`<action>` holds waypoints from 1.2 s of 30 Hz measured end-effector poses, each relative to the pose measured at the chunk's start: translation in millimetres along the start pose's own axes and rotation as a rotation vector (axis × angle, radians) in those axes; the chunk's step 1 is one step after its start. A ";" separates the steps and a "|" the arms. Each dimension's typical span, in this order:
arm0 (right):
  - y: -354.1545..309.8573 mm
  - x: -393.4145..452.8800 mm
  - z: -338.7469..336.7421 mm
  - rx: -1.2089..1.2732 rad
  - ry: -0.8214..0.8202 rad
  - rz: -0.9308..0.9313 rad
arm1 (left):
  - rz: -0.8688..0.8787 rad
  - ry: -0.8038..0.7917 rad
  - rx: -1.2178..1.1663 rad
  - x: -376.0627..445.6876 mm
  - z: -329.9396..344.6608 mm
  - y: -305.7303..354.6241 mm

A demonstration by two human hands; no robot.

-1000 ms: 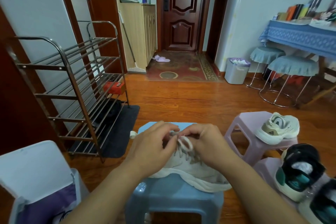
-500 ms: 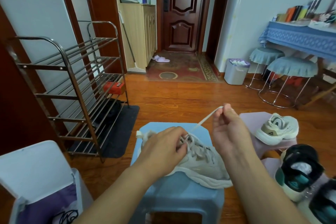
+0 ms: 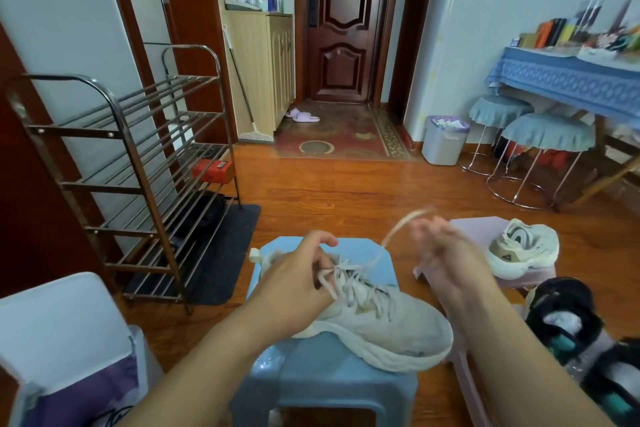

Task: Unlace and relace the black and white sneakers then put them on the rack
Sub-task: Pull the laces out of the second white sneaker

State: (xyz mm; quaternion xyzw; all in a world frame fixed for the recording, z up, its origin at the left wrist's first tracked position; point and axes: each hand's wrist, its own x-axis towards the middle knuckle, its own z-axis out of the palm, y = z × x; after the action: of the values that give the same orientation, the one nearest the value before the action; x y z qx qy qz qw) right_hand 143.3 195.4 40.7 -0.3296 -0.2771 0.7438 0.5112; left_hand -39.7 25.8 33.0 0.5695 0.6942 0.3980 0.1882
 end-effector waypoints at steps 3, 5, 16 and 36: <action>19.3 -25.9 9.8 -0.822 -0.207 -0.073 | 0.013 0.058 -0.056 0.4 3.1 -1.4; 25.0 -38.4 20.4 -1.112 -0.409 -0.220 | -0.014 0.103 -0.156 0.8 5.2 -2.4; 37.4 -55.0 34.1 -1.463 -0.568 -0.462 | 0.026 0.055 -0.290 -4.6 -1.7 -4.4; 50.9 -45.9 31.8 -1.495 -0.529 -0.664 | -0.029 0.060 -0.346 3.1 1.9 -13.9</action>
State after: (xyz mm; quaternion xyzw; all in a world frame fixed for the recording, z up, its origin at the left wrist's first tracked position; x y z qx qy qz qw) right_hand 101.2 133.2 32.2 -0.2973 -0.8865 0.2304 0.2696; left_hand -48.1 28.9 21.8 0.5064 0.6286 0.5258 0.2682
